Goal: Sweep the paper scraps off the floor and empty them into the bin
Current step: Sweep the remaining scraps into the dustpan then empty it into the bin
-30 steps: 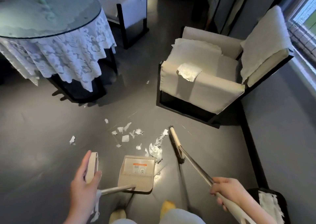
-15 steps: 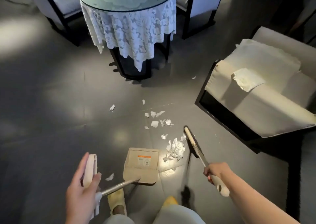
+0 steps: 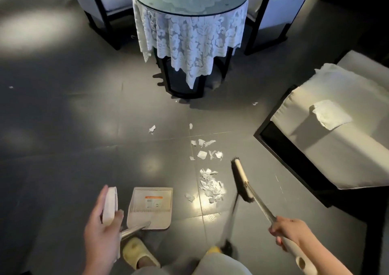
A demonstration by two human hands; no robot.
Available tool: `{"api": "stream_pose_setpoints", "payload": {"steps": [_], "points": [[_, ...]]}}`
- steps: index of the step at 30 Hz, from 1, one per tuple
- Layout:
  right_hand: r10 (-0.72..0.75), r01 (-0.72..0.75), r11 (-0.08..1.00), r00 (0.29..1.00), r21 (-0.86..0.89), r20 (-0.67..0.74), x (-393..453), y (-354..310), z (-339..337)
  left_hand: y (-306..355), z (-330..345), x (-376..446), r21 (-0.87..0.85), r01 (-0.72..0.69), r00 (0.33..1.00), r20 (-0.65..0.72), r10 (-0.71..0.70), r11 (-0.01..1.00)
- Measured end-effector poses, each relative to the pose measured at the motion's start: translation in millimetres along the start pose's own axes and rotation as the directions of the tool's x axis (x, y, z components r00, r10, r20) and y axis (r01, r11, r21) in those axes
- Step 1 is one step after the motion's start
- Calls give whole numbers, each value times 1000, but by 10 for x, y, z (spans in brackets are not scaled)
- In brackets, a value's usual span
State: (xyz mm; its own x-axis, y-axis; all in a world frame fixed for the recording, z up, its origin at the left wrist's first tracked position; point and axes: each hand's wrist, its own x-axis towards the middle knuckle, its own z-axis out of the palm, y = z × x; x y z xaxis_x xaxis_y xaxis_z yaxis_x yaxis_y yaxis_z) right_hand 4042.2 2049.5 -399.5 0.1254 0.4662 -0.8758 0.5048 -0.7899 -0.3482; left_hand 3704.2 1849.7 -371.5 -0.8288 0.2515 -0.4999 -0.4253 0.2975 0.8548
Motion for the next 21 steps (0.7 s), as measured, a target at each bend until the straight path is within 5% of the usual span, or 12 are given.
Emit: {"api": "stream_pose_setpoints", "payload": {"steps": [5,12,19,21], "points": [[172,-183,967,982,175,73,10,-98,579,146,-406,373,35,-104,995,3,104,994],[248,-369,910,850,190,464,-103,-509,1577,416,-1012,847,200,-254,964,-34,265,946],[232,-418,887,770,195,595,-330,-895,2027,640,-1451,1207,230,-248,965,-30,261,941],[207,-358,913,818,193,537,-491,-846,2159,689,-1539,1307,244,-250,965,-15,262,937]]}}
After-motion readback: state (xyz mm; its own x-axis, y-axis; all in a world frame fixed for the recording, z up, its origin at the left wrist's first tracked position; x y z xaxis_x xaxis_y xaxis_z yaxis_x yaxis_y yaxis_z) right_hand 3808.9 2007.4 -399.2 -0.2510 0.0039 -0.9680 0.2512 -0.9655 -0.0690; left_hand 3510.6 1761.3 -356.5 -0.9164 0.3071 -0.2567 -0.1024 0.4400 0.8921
